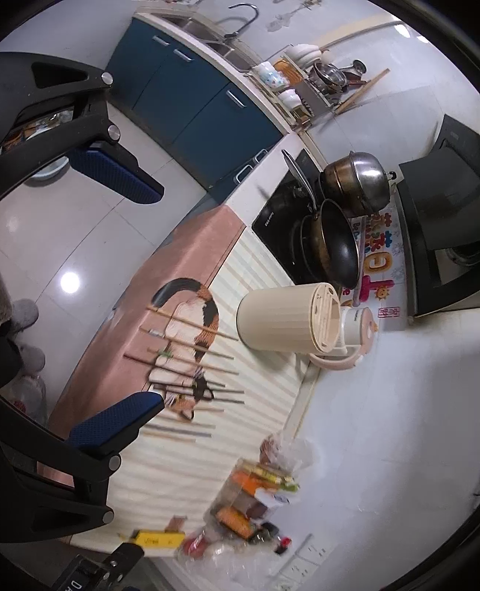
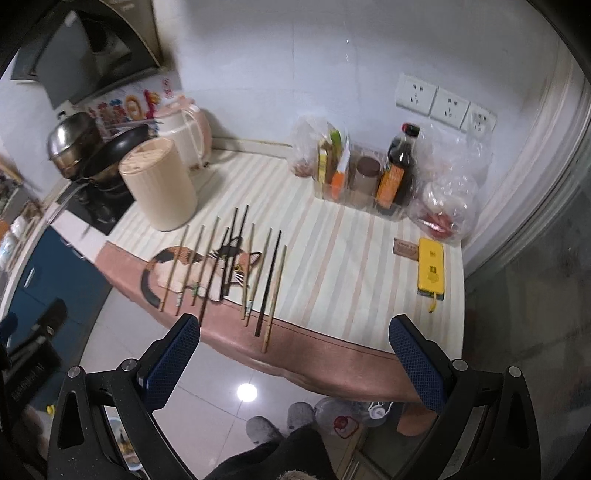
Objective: Organize utensils
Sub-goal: 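Grasp a light wooden chopstick with the left tool while the right tool grasps another wooden chopstick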
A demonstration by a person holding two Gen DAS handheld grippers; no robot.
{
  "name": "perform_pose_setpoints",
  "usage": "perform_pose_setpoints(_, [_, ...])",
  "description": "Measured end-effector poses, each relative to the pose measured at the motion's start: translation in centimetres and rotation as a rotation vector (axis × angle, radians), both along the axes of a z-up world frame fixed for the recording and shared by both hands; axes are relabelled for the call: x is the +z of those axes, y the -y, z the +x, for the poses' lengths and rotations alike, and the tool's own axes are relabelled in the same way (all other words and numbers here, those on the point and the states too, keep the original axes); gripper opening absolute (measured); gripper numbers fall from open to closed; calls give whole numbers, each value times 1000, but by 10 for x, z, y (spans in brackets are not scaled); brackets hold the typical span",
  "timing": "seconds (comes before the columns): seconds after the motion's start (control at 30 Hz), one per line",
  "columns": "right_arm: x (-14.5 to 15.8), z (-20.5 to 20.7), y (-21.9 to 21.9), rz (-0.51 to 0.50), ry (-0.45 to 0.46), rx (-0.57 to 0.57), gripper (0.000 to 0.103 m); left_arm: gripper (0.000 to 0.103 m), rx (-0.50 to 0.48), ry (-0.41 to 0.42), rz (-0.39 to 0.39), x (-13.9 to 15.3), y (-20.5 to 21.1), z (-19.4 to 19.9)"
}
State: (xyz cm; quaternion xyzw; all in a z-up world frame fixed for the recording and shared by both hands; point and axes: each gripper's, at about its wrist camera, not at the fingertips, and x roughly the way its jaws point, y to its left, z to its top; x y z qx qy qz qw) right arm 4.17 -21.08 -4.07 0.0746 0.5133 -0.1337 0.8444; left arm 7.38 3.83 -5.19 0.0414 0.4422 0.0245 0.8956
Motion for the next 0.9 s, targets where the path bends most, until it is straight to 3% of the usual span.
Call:
perform_pose_setpoints(0.07, [-23, 12, 1, 19, -23, -10, 92, 103, -6, -21, 22, -20, -2, 20])
perform_pose_setpoints(0.13, [-51, 29, 6, 53, -62, -29, 77, 103, -11, -53, 37, -39, -3, 36])
perform_pose_setpoints(0.2, [-80, 43, 11, 101, -108, -45, 55, 103, -22, -103, 42, -60, -2, 56])
perform_pose_setpoints(0.3, [-125, 67, 19, 143, -161, -66, 42, 103, -40, -159, 69, -94, 3, 85])
perform_pose_setpoints(0.4, [-166, 89, 23, 152, -216, -71, 42, 102, -64, -231, 84, -130, 9, 119])
perform_pose_setpoints(0.53, [-212, 120, 32, 186, -289, -75, 42, 80, -93, -307, 103, -174, 17, 163])
perform_pose_setpoints(0.73, [-268, 155, 45, 229, -385, -104, 42, 61, -135, -398, 110, -226, 28, 212])
perform_pose_setpoints(0.9, [-293, 173, 46, 253, -423, -110, 42, 60, -167, -456, 116, -256, 32, 237])
